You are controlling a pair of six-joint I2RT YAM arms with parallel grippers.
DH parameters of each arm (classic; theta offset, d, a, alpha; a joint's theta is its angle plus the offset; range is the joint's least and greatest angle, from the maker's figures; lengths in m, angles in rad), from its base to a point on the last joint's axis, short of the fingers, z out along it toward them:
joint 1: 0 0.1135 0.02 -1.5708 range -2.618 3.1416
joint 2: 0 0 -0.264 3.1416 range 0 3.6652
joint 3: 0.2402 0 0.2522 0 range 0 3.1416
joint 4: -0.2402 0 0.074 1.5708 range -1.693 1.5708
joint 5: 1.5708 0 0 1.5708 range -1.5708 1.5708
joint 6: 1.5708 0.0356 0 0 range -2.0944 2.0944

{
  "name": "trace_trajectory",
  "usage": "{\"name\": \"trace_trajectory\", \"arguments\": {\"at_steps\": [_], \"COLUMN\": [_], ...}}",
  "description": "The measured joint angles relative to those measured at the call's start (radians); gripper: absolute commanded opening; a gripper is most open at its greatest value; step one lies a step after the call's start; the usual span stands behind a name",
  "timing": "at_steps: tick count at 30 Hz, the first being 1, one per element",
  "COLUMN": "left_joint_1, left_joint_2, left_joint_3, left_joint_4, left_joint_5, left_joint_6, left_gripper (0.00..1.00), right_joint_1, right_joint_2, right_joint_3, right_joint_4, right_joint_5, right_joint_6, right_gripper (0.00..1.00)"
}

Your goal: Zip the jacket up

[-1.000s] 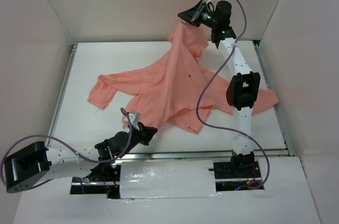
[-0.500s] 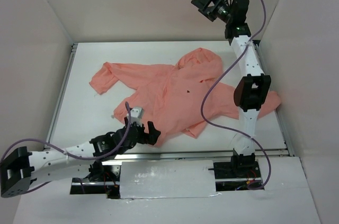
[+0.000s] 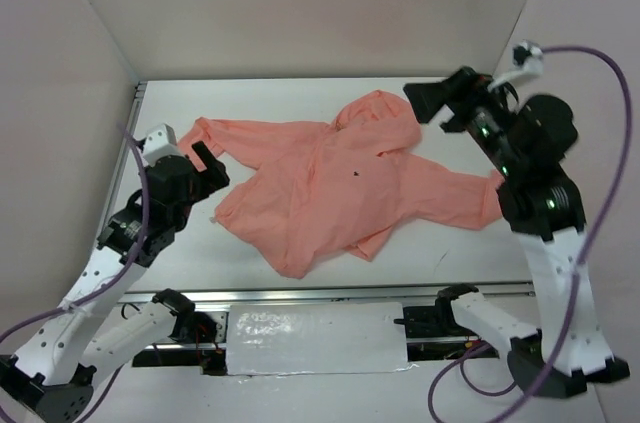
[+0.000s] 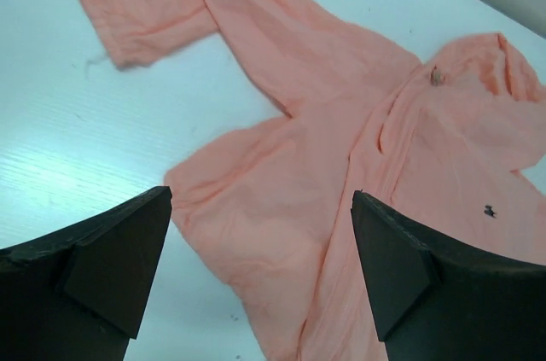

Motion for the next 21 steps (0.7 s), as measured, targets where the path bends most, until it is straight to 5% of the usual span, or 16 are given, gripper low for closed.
{"name": "trace_trajectory", "arguments": {"at_steps": [10,21], "left_joint_1": [0.045,0.046], "left_joint_2": [-0.112,-0.271], "left_joint_3": [0.268,0.342], "left_joint_4": [-0.234,-0.459], "left_joint_5": [-0.140,-0.272], "left_joint_6": [0.105,0.157], "left_gripper": [0.99,0.99], "right_joint_1": [0.004,0.004], "right_joint_2": [-0.501,-0.672], "right_joint_3": [-0.291,-0.327], "right_joint_4": [-0.288,-0.496], "right_joint_5": [0.228,0.291], "right_joint_6": [-0.045,-0.082], "right_gripper": [1.00,1.00]}}
